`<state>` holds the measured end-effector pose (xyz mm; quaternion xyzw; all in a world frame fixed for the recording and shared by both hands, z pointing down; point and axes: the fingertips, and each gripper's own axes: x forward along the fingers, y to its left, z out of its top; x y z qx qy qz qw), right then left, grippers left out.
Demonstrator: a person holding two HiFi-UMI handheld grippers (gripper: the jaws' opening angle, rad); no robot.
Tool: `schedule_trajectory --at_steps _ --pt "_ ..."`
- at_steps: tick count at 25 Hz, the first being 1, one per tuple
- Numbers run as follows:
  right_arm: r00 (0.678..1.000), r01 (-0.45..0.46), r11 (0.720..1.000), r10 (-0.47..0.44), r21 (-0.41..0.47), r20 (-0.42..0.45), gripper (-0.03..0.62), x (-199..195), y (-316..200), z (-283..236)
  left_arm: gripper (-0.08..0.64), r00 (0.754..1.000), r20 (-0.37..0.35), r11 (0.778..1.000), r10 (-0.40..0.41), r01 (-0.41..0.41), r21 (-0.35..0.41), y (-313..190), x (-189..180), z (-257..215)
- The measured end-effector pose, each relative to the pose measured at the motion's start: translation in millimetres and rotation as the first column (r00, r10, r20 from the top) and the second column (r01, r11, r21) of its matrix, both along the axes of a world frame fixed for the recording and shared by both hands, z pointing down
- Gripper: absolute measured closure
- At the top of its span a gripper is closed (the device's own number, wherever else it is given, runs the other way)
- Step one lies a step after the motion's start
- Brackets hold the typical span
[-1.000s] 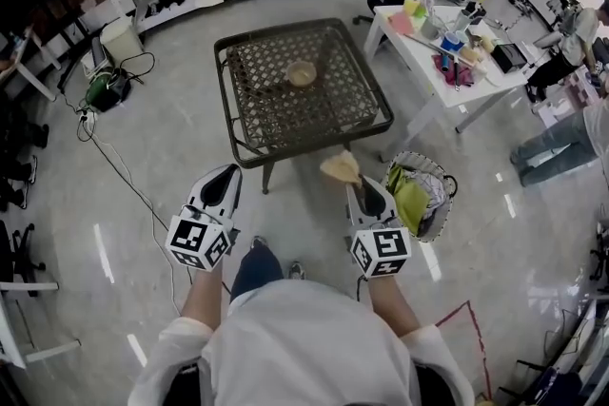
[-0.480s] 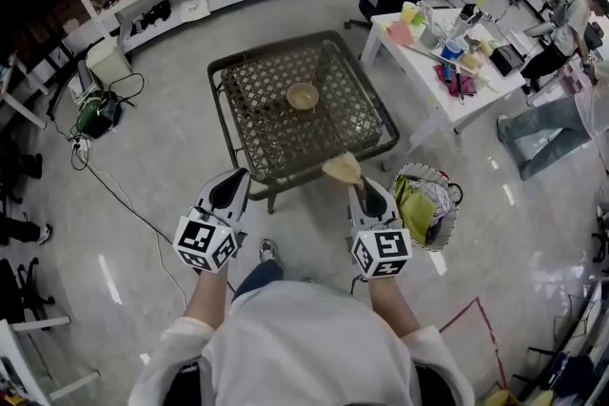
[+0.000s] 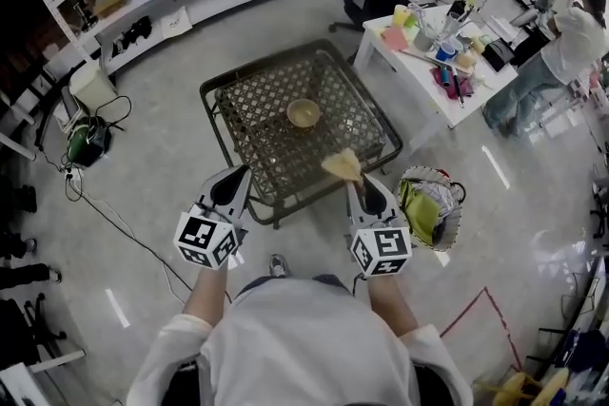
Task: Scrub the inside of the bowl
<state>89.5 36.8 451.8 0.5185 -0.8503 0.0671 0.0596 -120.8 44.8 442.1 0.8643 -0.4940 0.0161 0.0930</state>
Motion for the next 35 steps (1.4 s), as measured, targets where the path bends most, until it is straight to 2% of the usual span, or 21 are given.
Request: schedule_trajectory --at_steps 4,10,18,29,35 --pt "1.0 -0.019 1.0 0.019 0.002 0.017 0.502 -14.9 -19.0 -0.2 0.526 1.0 0.01 1.0 0.02 -0.02 0.009 -25.0 -13.5 -1.6" --pt "1.0 -0.015 1.0 0.015 -0.026 0.004 0.502 -12.5 -46.7 8.8 0.526 0.999 -0.001 0.998 0.048 -0.049 -0.026 -52.3 0.3 13.0" --pt "0.999 0.044 0.998 -0.044 -0.046 -0.007 0.502 -8.3 -108.2 17.9 0.526 1.0 -0.005 0.999 -0.002 0.002 -0.041 -104.7 6.2 19.4" --pt "0.992 0.128 0.991 -0.128 -0.042 -0.012 0.502 -8.9 -180.0 24.1 0.526 0.998 0.009 0.998 -0.064 0.065 -0.024 -169.4 12.5 18.8" --pt "0.995 0.099 0.993 -0.1 -0.064 -0.01 0.502 -21.0 -195.1 32.3 0.526 1.0 0.008 0.999 -0.014 0.014 -0.048 -192.3 9.6 25.1"
